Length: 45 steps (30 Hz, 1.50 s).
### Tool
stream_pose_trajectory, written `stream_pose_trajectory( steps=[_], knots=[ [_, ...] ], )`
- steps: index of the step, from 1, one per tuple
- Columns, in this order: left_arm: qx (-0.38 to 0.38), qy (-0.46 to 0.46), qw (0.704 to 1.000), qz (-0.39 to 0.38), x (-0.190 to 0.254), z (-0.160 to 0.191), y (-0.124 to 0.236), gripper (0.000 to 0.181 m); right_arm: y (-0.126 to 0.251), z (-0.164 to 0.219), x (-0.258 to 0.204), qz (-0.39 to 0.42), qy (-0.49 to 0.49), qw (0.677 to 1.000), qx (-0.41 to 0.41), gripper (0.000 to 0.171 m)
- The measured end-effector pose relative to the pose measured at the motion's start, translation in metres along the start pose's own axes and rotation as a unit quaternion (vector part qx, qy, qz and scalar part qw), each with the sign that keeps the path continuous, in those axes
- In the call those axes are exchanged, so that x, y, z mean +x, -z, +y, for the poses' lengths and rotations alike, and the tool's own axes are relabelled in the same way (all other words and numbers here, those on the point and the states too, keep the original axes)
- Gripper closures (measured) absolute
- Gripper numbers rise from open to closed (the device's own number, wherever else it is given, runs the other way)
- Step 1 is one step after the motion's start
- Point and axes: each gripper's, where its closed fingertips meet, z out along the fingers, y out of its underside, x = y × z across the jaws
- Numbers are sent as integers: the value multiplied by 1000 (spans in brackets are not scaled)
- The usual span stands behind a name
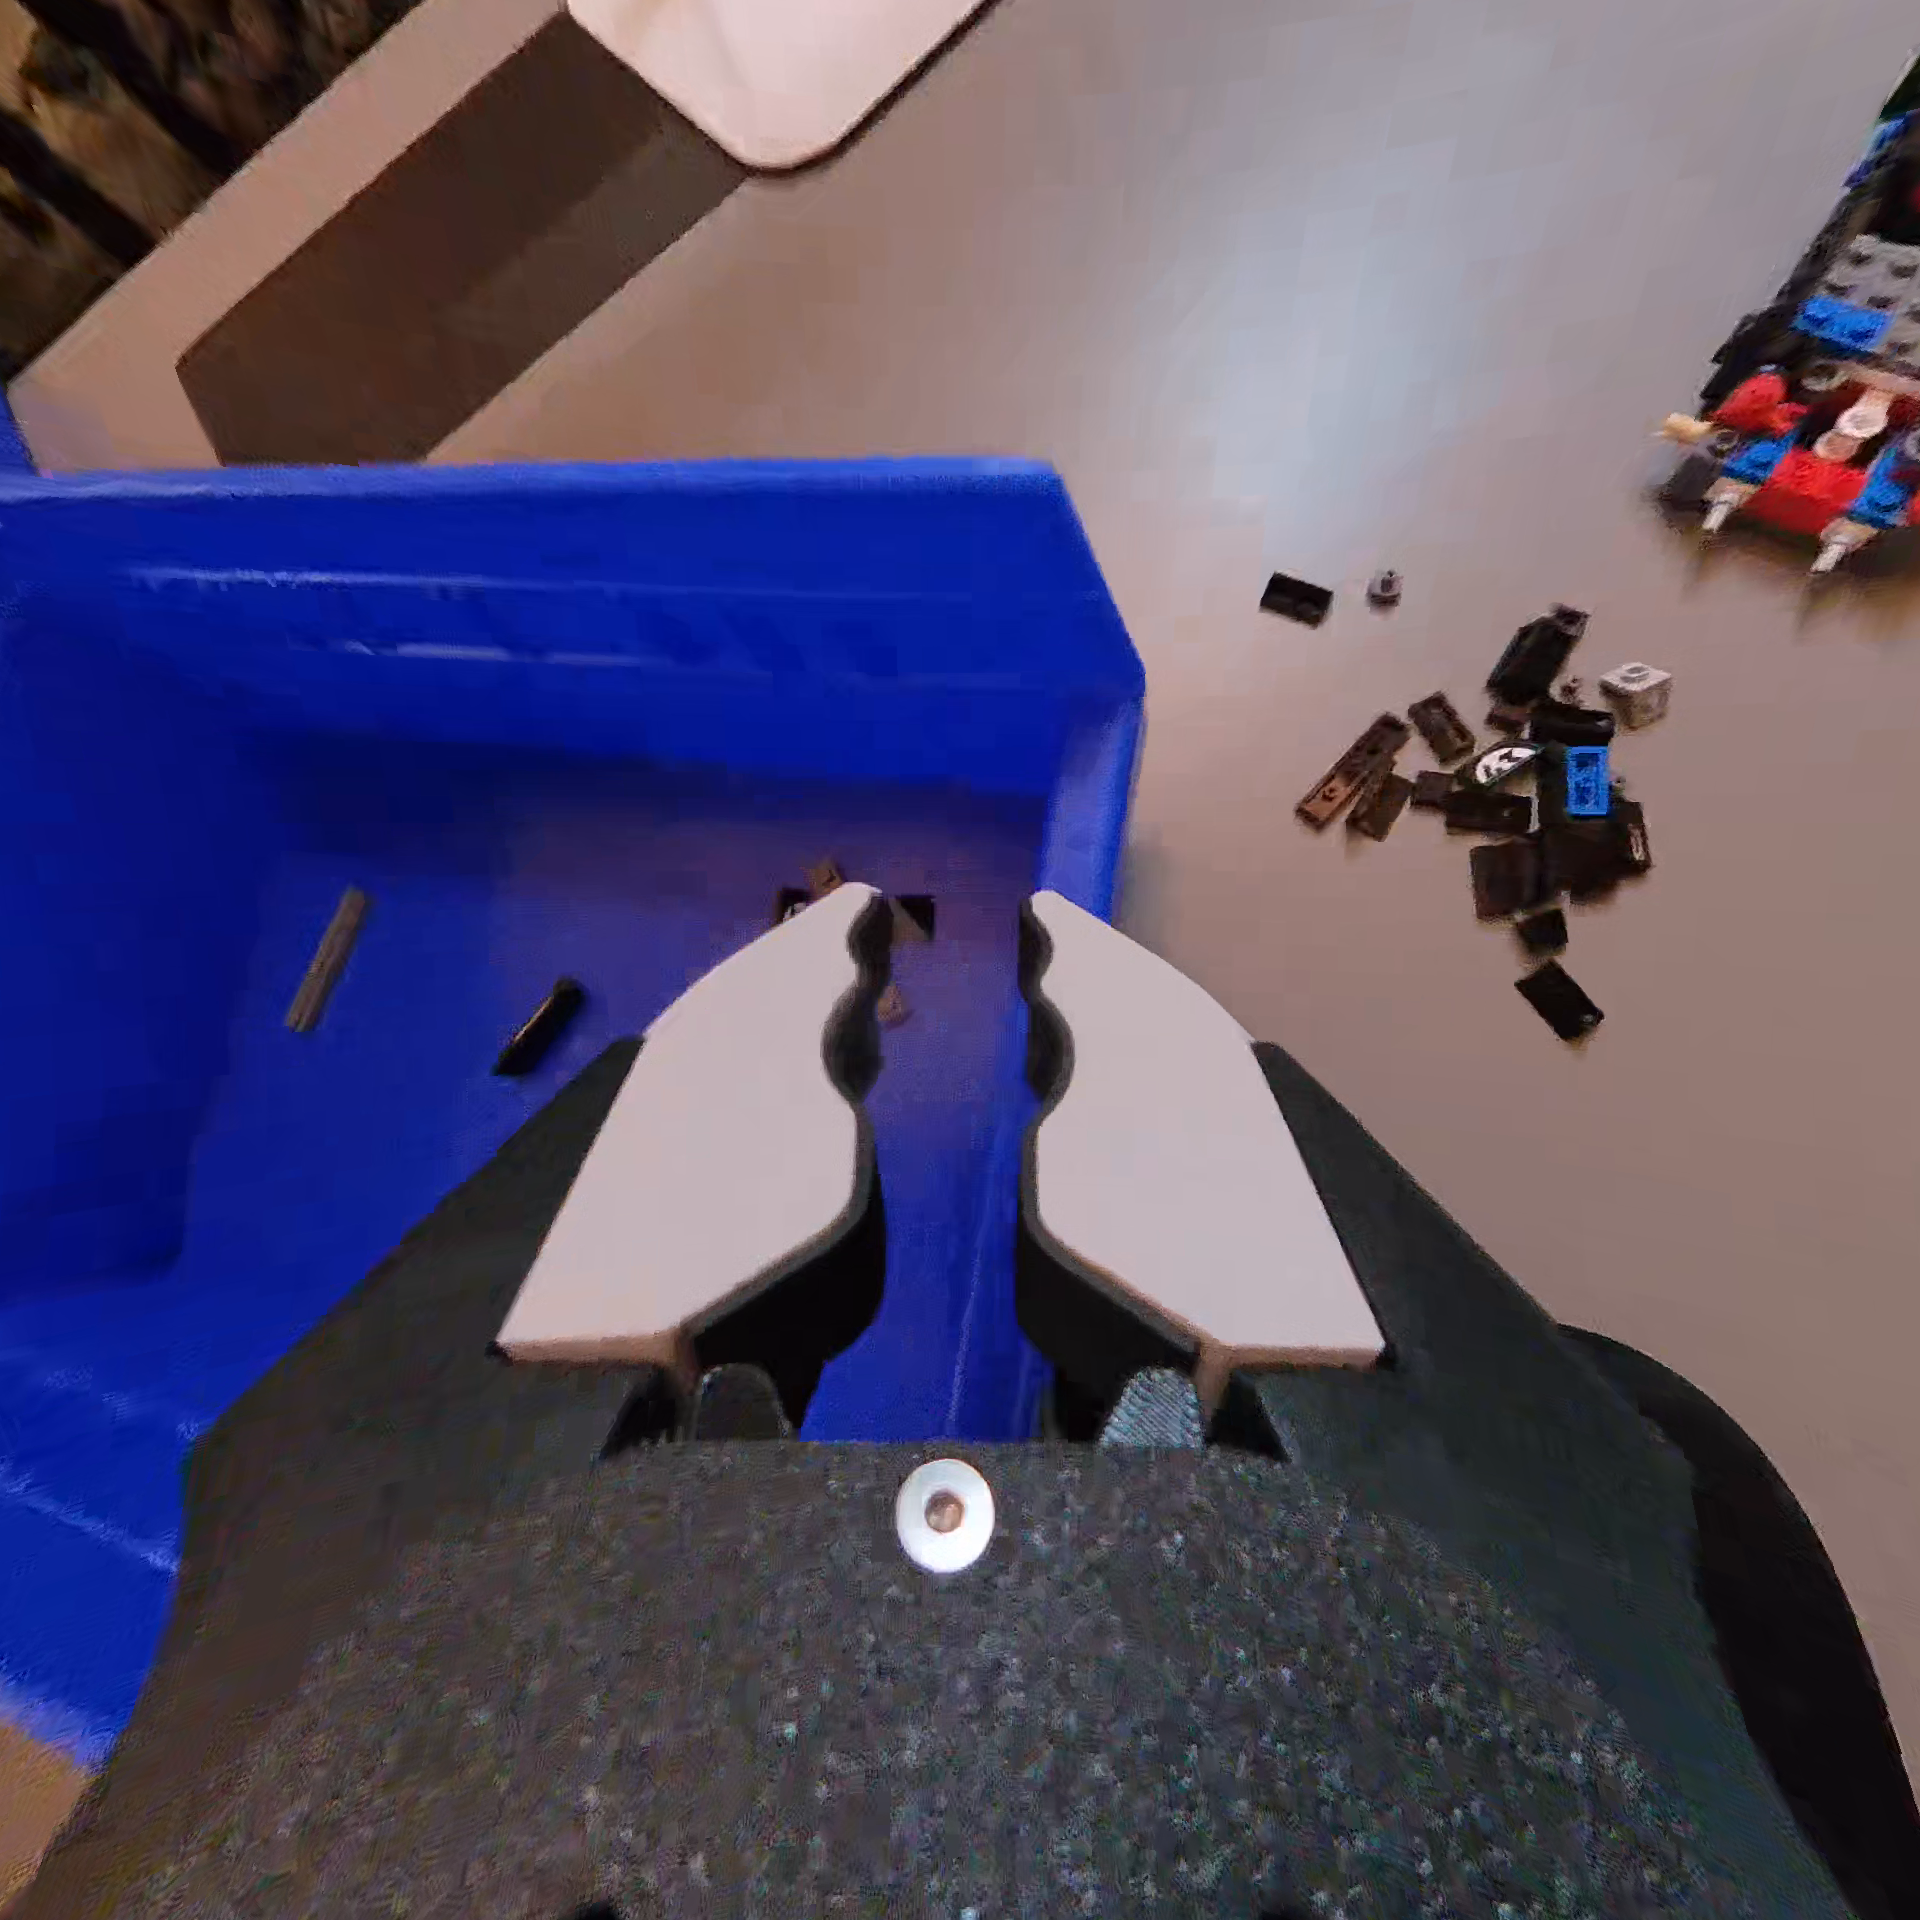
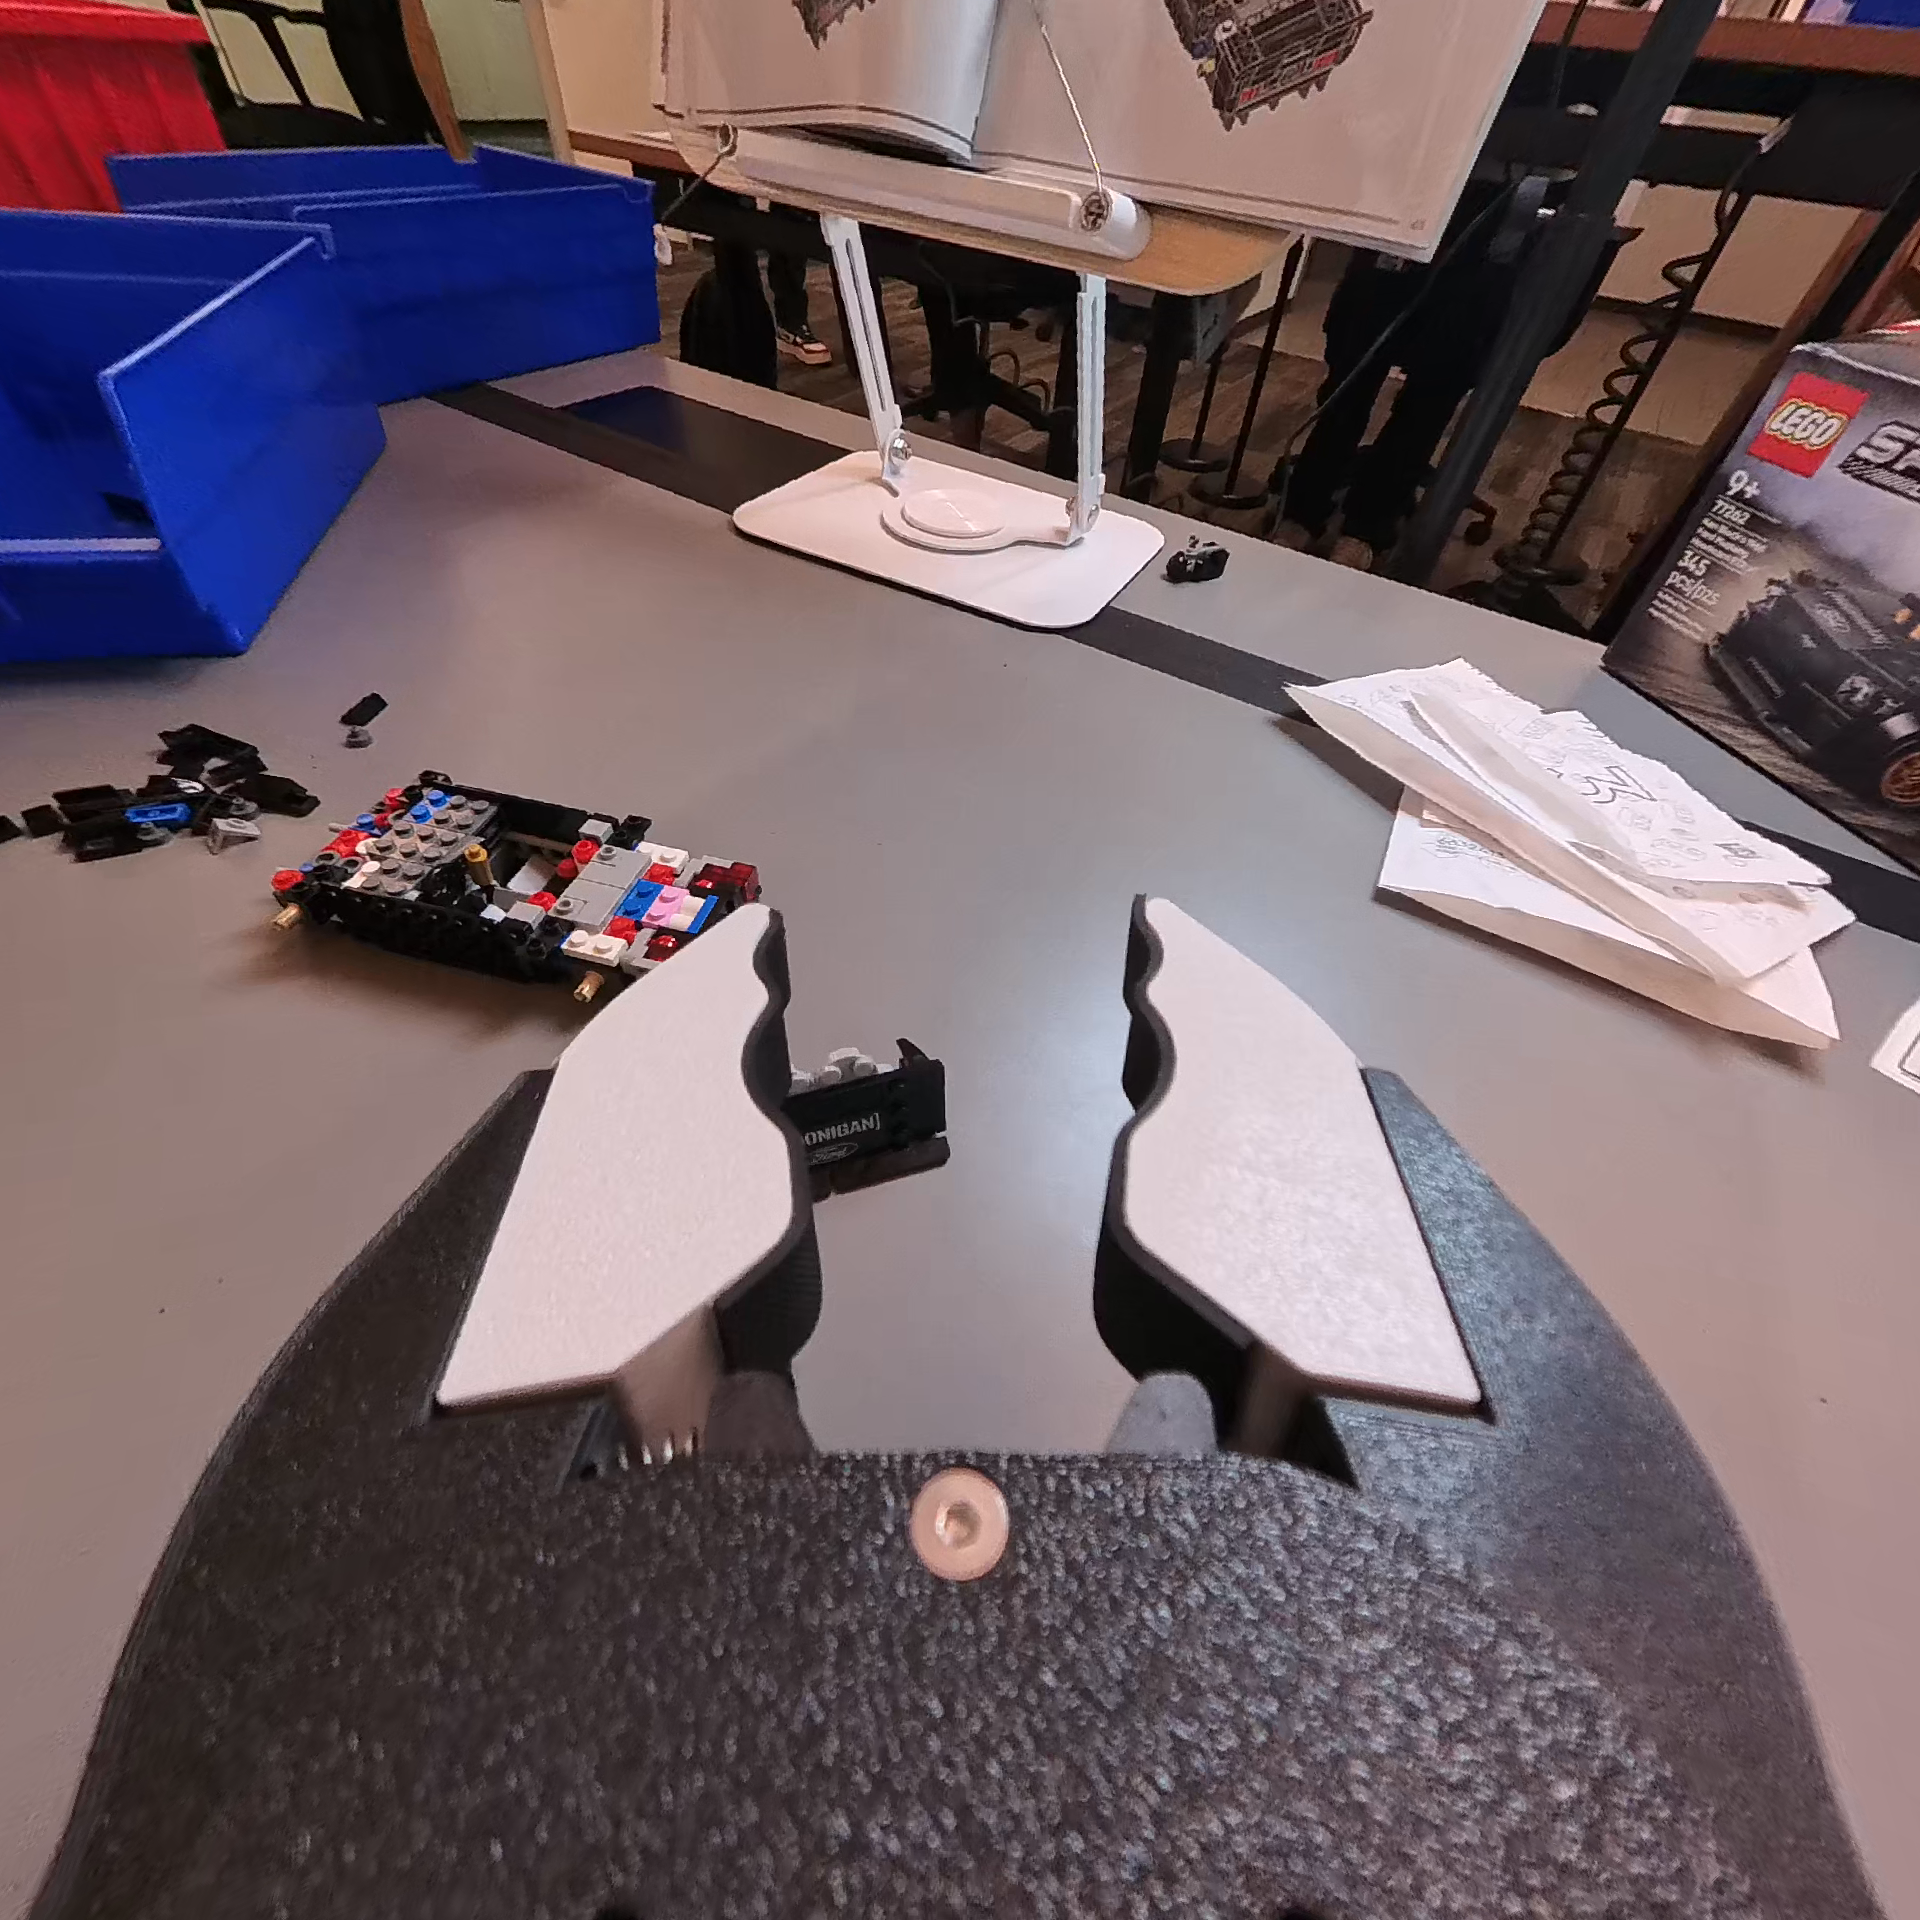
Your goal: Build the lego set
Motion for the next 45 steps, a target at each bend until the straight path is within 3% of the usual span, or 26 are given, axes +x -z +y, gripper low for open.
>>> stream_pose_trajectory(
  steps=[4,8,12,15,17,25,31,36,37,39,45],
  knots=[
    [-2,5,1000,12,10,2,-9,126,1,-1,2,3,-3,1000,4,109],
    [-7,-43,999,3,28,0,-10,117,1,-1,2,2,-4,1000,3,109],
    [-8,-106,990,95,80,2,-2,146,1,-1,1,1,-2,1000,3,109],
    [-43,-139,970,194,124,18,-4,141,1,-1,1,1,-3,1000,2,109],
    [-72,-147,962,221,136,29,-11,141,1,-1,1,1,-2,1000,3,109],
    [-72,-145,960,230,137,27,-19,181,1,-1,2,2,-2,1000,3,109],
    [25,-87,981,171,101,-16,2,181,0,0,1,0,-2,1000,1,109],
    [-66,-129,968,204,131,19,-25,148,1,0,1,0,-1,1000,2,109],
    [-80,-135,966,207,135,24,-29,150,1,-1,1,1,-2,1000,3,109],
    [-86,-139,964,208,136,24,-28,171,2,-2,2,1,-3,1000,5,109],
    [-78,-156,962,209,137,21,-27,173,1,-1,-2,-5,2,1000,5,109]
  ],
)
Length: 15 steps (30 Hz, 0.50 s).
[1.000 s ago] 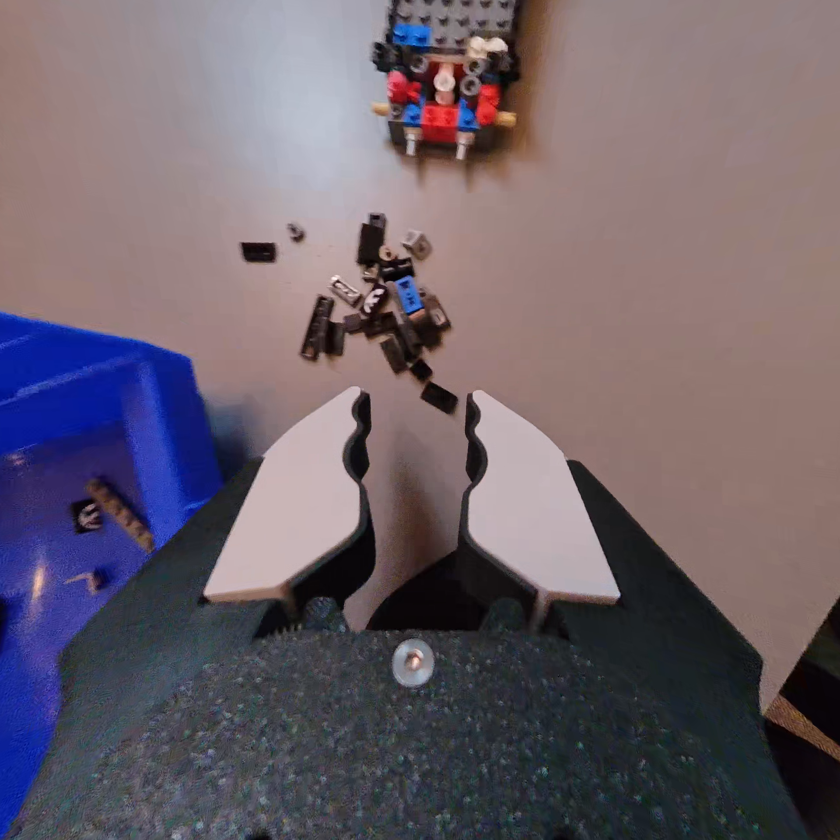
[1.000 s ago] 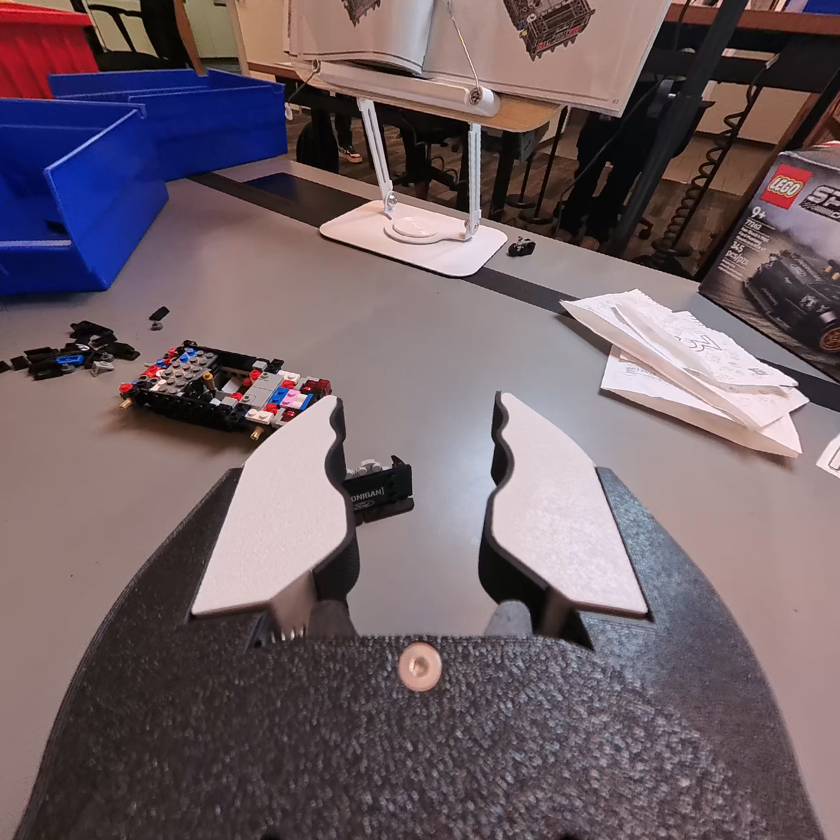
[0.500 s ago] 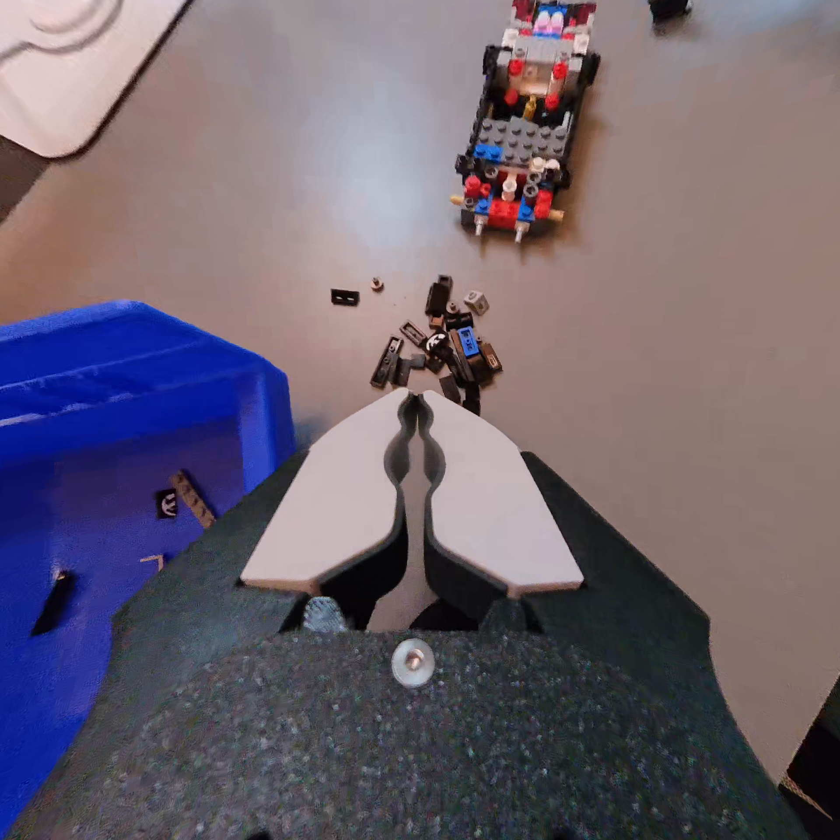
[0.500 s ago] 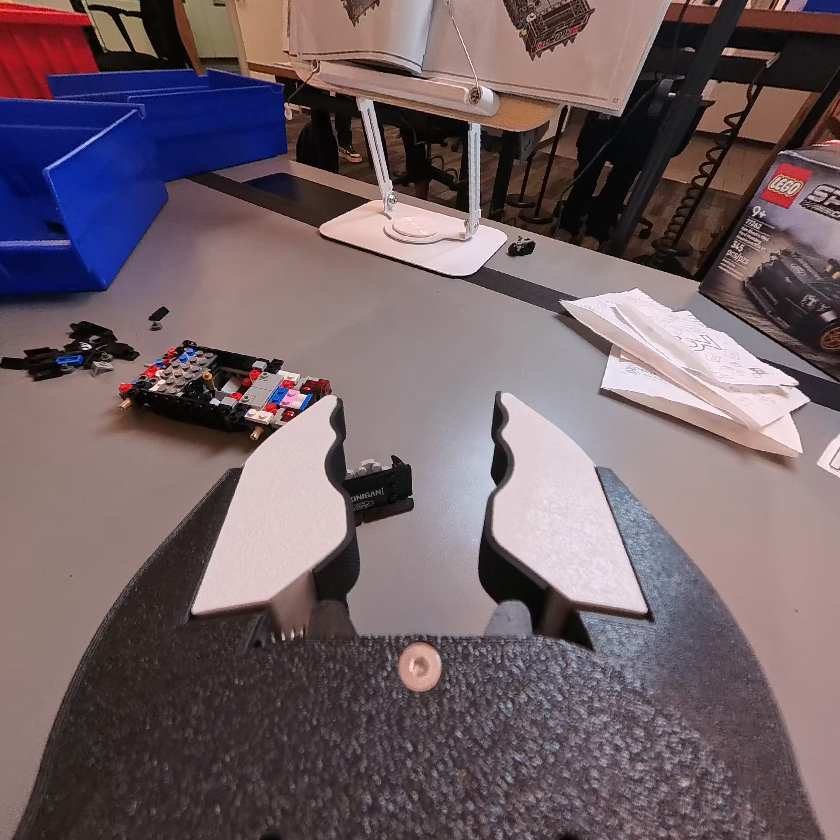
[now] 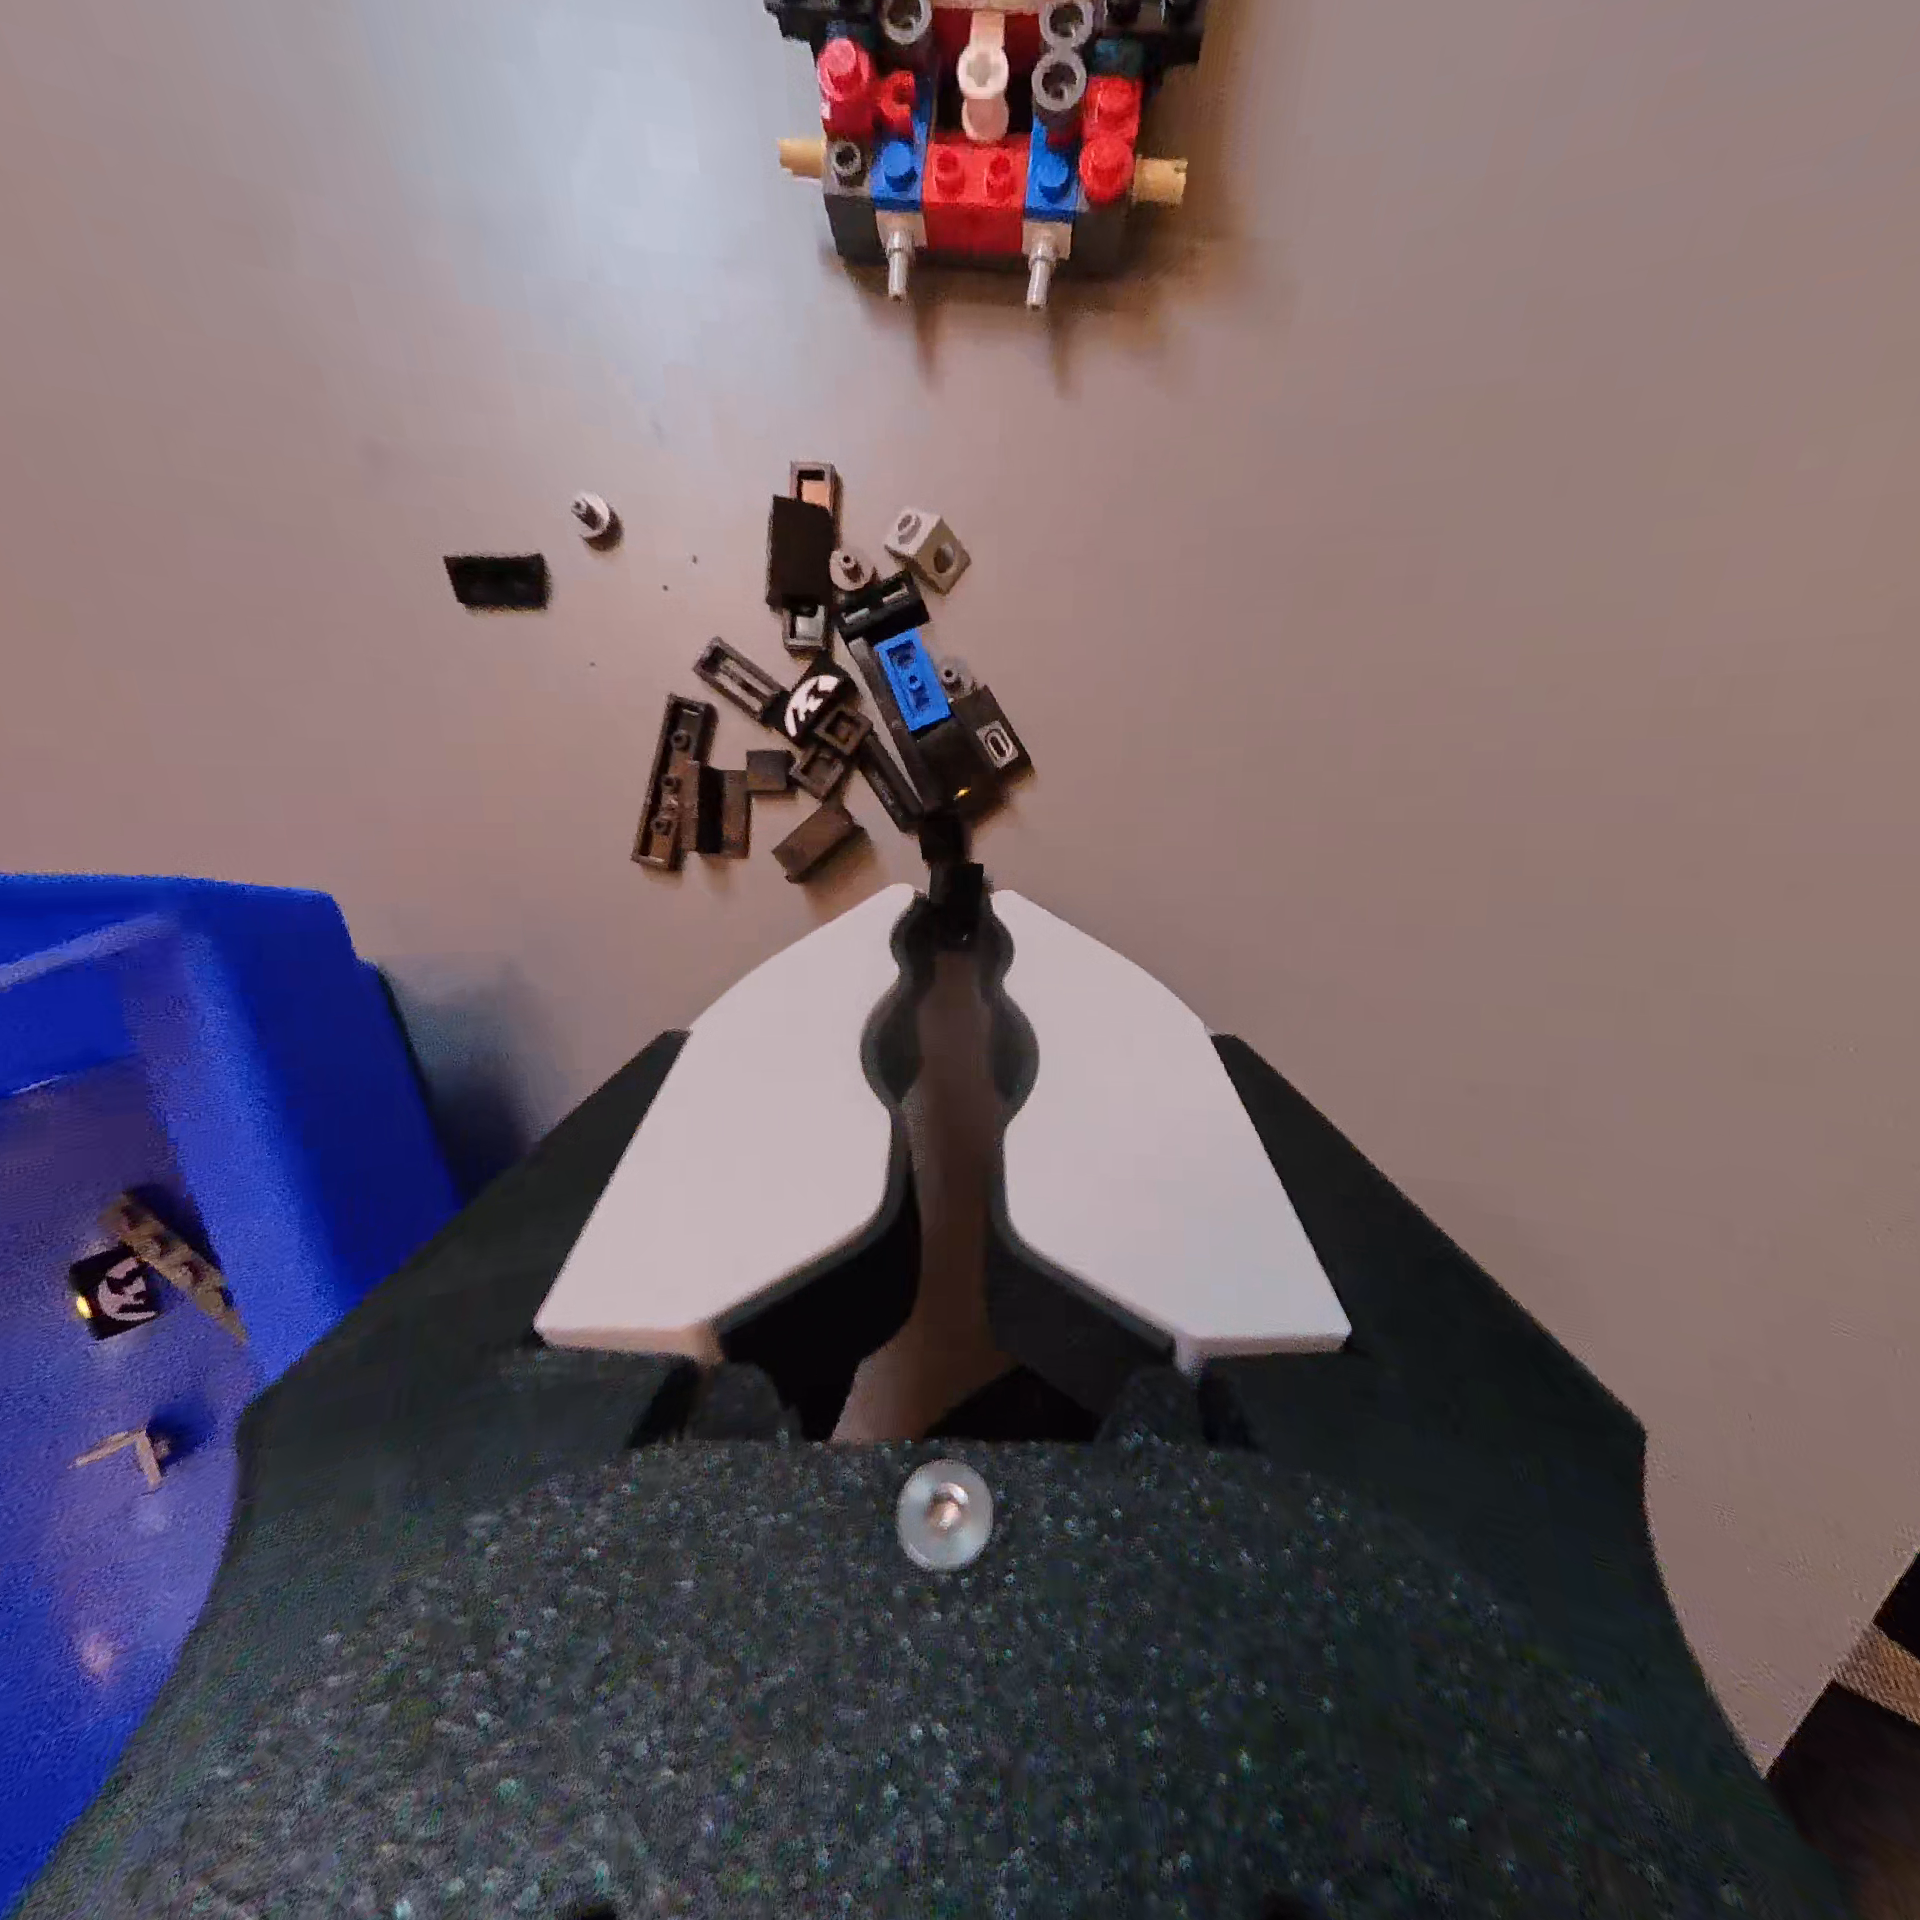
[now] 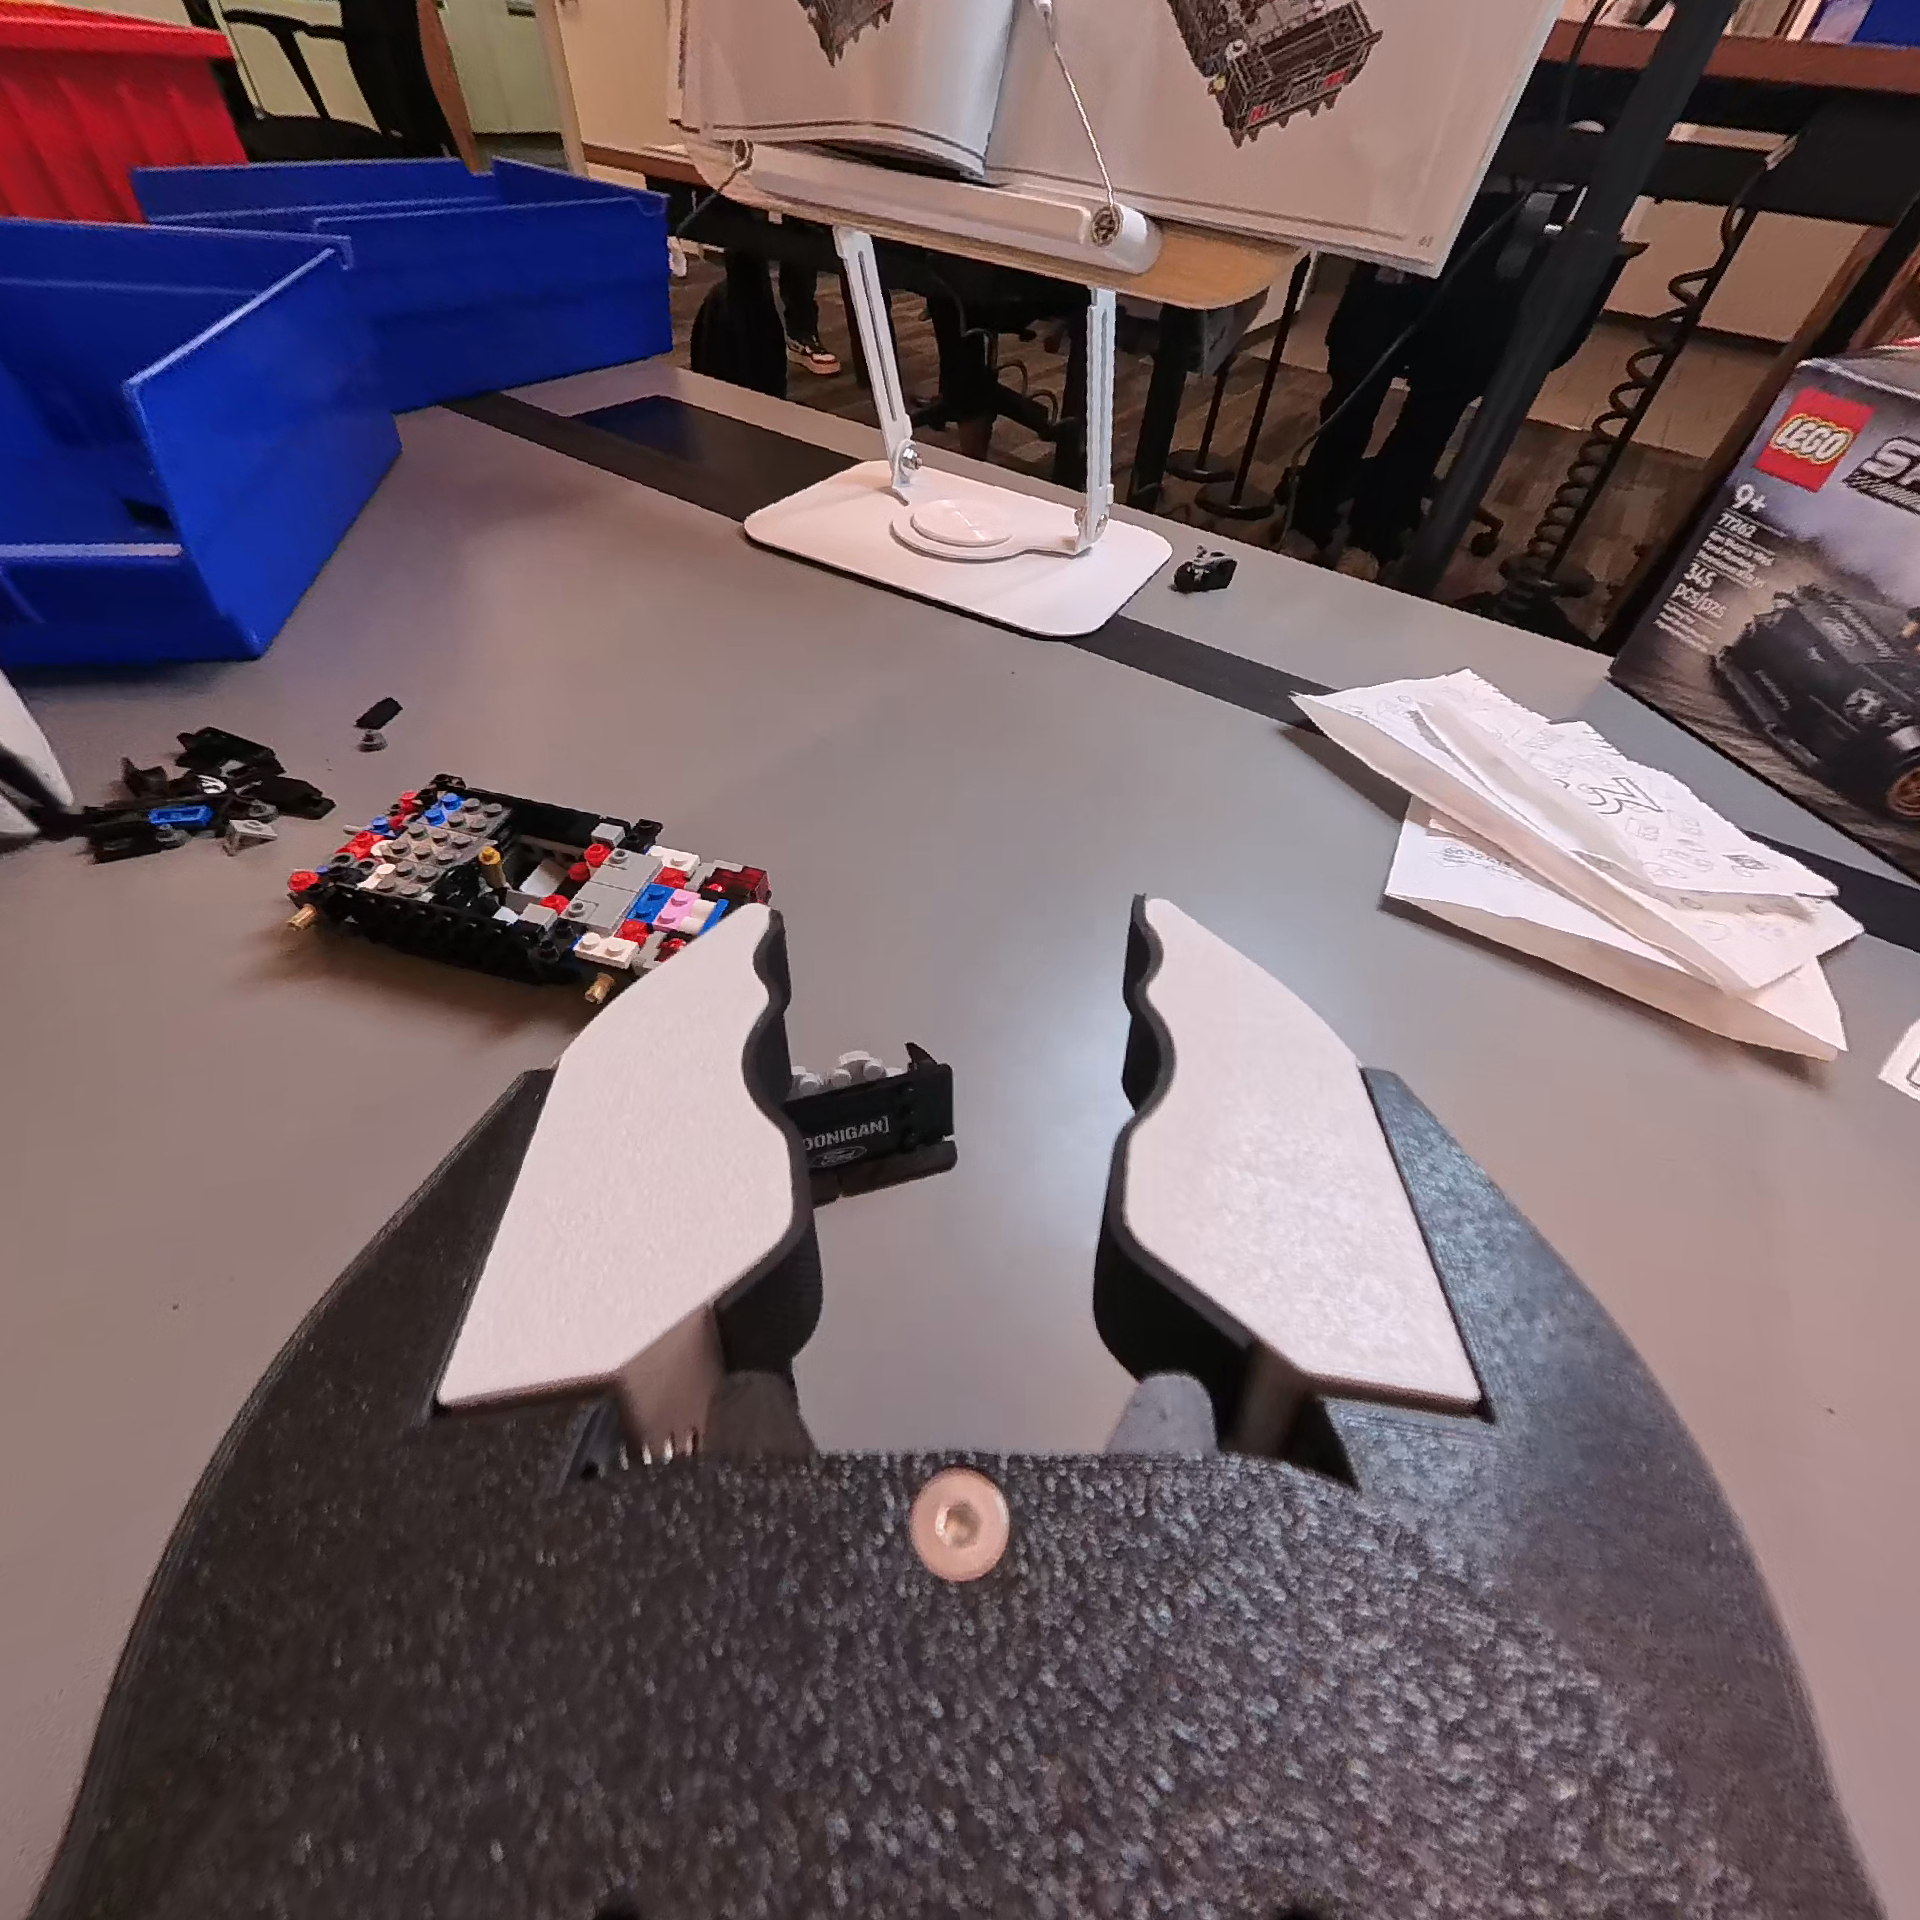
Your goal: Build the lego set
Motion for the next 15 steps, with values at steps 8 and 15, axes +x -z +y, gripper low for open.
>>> stream_pose_trajectory(
  steps=[8,15],
  knots=[
    [103,148,957,-229,-97,4,73,168,-5,5,-5,-9,1,1000,-8,109],
    [98,119,957,-245,-96,4,65,122,-8,7,-9,-16,4,1000,-12,109]
  ],
)
